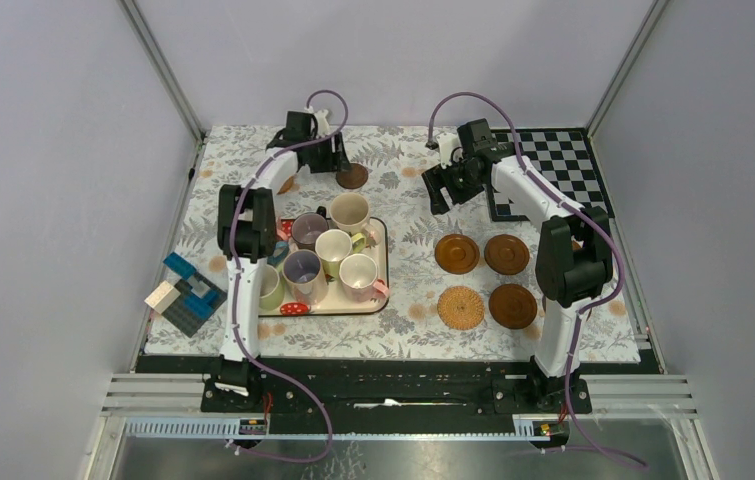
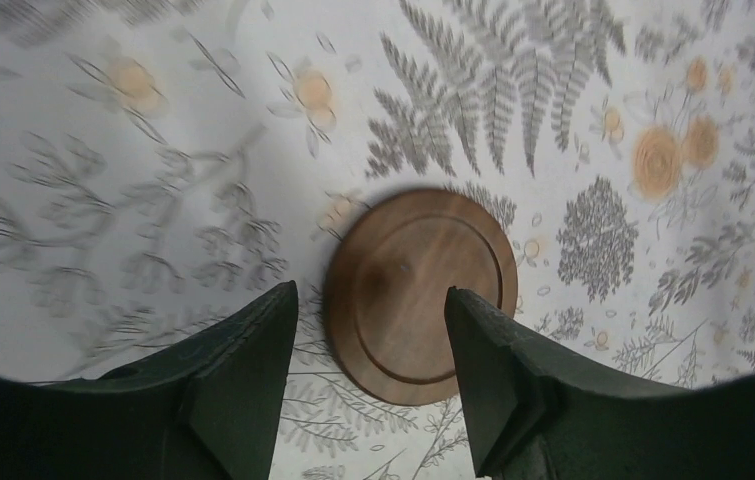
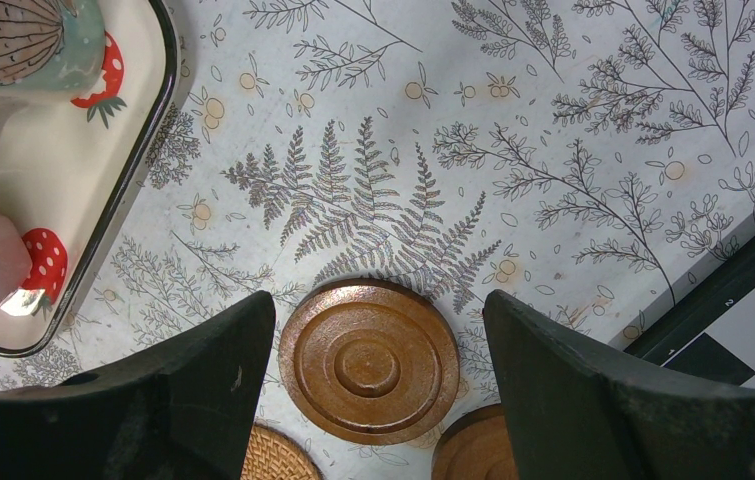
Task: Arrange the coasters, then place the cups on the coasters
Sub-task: Move the coaster to the center of the board.
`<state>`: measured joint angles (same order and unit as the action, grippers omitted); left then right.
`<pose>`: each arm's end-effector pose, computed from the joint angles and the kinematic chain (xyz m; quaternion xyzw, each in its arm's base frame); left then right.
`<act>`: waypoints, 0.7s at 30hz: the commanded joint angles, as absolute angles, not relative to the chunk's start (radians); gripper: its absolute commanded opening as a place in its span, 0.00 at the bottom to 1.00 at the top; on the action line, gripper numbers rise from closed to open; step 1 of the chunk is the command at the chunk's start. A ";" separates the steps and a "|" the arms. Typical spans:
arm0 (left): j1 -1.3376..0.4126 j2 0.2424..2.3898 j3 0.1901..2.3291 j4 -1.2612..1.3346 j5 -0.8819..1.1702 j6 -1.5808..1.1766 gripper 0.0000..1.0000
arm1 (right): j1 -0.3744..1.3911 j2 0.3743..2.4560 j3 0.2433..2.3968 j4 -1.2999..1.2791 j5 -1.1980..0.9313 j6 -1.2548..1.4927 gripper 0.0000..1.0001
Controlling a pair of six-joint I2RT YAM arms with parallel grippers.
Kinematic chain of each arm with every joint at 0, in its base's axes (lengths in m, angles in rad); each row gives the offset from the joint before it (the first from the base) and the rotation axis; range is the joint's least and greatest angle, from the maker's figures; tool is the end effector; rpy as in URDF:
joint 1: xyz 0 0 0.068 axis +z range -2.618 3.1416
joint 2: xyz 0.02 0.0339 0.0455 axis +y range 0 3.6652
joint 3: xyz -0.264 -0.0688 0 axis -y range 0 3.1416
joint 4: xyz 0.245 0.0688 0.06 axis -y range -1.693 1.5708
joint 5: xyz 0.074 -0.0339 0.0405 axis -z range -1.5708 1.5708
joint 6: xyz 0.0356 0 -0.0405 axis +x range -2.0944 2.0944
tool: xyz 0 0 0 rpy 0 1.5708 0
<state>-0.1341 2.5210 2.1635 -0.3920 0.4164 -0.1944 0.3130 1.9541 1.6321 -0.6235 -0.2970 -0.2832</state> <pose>0.5563 -0.0896 0.1649 0.0554 0.8991 -0.2508 0.3543 0.4091 0.1434 0.2501 -0.3199 0.8862 0.1453 0.3021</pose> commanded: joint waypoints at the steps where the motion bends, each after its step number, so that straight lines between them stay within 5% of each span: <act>1: -0.165 2.478 2.104 -0.381 0.490 -0.203 0.60 | 0.309 1.906 1.649 -0.627 -0.289 -0.286 0.83; 21: -0.293 2.404 2.098 -0.506 0.588 -0.077 0.54 | 0.302 1.911 1.648 -0.616 -0.310 -0.274 0.83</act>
